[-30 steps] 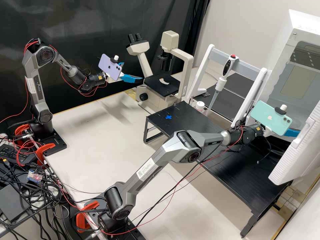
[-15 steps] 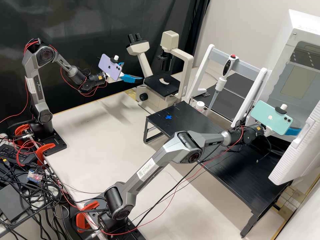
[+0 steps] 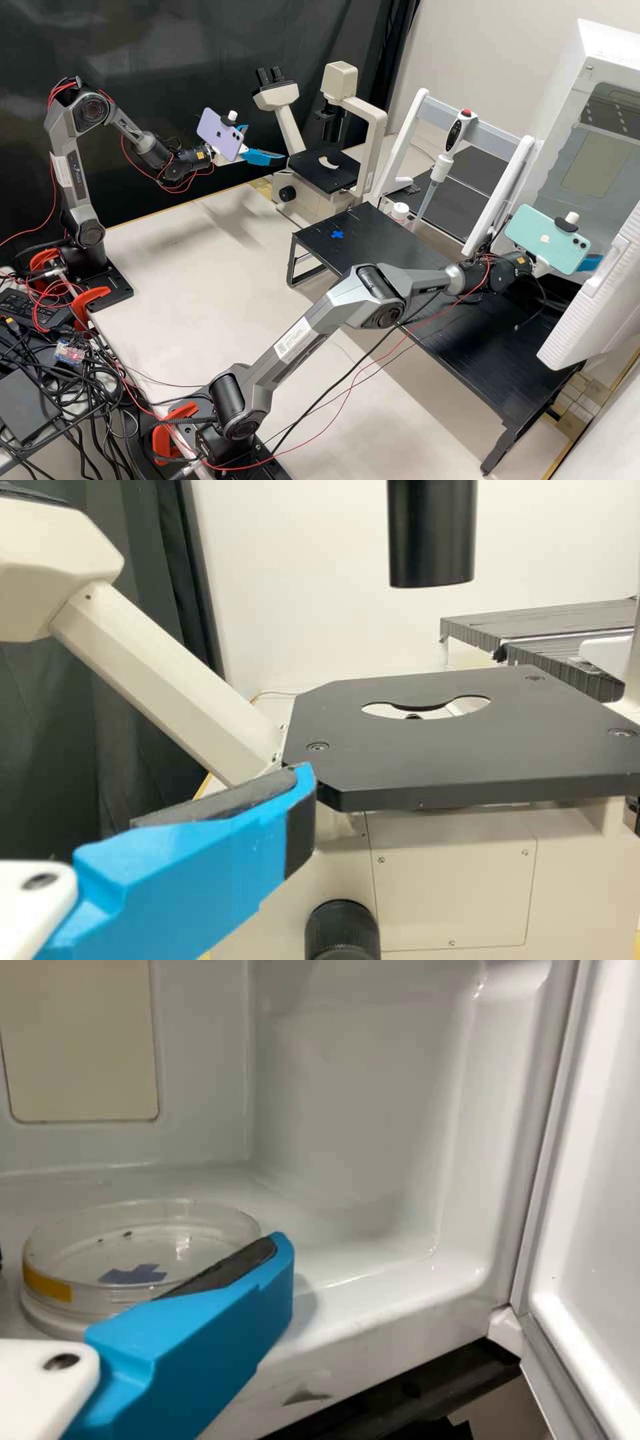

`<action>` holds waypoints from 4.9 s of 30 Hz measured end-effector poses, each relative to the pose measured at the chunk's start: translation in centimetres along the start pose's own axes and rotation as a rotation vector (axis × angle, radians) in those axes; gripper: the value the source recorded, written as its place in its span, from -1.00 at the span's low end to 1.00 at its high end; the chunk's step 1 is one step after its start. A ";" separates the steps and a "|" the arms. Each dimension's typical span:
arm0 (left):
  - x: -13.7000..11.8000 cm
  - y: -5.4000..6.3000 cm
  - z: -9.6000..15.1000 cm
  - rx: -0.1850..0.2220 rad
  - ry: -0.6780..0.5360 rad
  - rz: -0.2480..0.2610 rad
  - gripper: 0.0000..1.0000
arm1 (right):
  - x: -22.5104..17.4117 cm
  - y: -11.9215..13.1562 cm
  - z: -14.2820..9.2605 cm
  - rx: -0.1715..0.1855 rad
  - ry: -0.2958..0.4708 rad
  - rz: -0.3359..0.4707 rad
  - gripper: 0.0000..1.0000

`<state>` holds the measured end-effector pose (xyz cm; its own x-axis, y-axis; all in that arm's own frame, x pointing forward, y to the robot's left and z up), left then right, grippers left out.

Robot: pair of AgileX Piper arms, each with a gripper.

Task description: Move the petri dish to the microscope

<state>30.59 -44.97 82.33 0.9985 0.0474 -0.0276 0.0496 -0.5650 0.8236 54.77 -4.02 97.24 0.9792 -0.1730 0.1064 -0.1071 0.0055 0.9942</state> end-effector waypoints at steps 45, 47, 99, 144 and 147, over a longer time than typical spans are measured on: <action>0.0 0.0 0.0 0.000 0.000 0.000 1.00 | -10.6 2.9 4.4 0.084 0.068 0.078 -1.00; 0.0 0.0 0.0 0.000 0.000 0.000 1.00 | -12.0 2.7 4.6 0.090 0.069 0.082 -1.00; 0.0 0.0 0.0 0.000 0.000 0.000 1.00 | -34.8 -23.1 -22.0 -0.146 0.717 -0.426 -1.00; 0.0 0.0 0.0 0.000 0.000 0.000 1.00 | -21.7 -33.8 -27.9 -0.137 0.388 -0.610 -1.00; 0.0 0.0 0.0 0.000 0.000 0.000 1.00 | -21.3 -33.9 -28.1 -0.134 0.375 -0.621 1.00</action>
<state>30.59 -44.97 82.33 0.9985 0.0474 -0.0276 0.0496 -0.5650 0.8236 42.39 27.10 61.65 0.8484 0.1647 -0.5031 0.4847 0.1407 0.8633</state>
